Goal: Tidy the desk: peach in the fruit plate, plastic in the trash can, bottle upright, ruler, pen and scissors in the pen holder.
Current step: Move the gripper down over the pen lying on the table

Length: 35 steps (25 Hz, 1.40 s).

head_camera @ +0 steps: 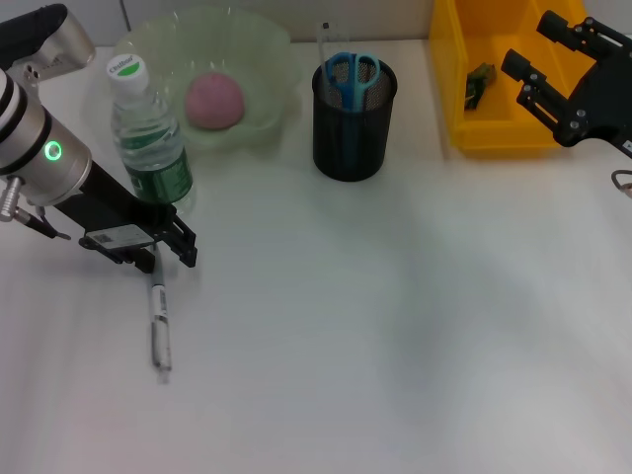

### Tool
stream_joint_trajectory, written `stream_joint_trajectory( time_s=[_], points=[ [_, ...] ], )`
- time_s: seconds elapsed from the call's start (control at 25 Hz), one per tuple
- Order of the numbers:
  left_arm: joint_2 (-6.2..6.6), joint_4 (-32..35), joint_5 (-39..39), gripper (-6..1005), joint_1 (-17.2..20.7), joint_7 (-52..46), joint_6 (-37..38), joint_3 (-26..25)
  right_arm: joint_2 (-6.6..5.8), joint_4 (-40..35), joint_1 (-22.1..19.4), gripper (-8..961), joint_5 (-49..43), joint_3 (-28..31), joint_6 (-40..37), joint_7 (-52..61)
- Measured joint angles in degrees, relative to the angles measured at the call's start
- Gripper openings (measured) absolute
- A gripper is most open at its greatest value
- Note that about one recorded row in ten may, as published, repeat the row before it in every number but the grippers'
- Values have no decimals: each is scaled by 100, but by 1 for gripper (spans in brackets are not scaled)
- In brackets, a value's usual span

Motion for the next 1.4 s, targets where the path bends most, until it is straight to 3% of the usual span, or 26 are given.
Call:
stream_joint_trajectory(
  time_s=[0.4,0.64,1.04,1.4],
  points=[
    [-33,-60,-1,551,-96,3,63,18,0,23,15,498,49,12,10,-50],
    [-30,-8,-1,547,-147,-1,167,423,0,31,16,498,61,69,-3,-92],
    [-15,433,1,540,-151,-5,407,439,4,27,34,498,71,68,0,-96],
    [19,391,9,534,-134,-7,354,457,8,48,66,497,72,75,11,-105]
  ],
)
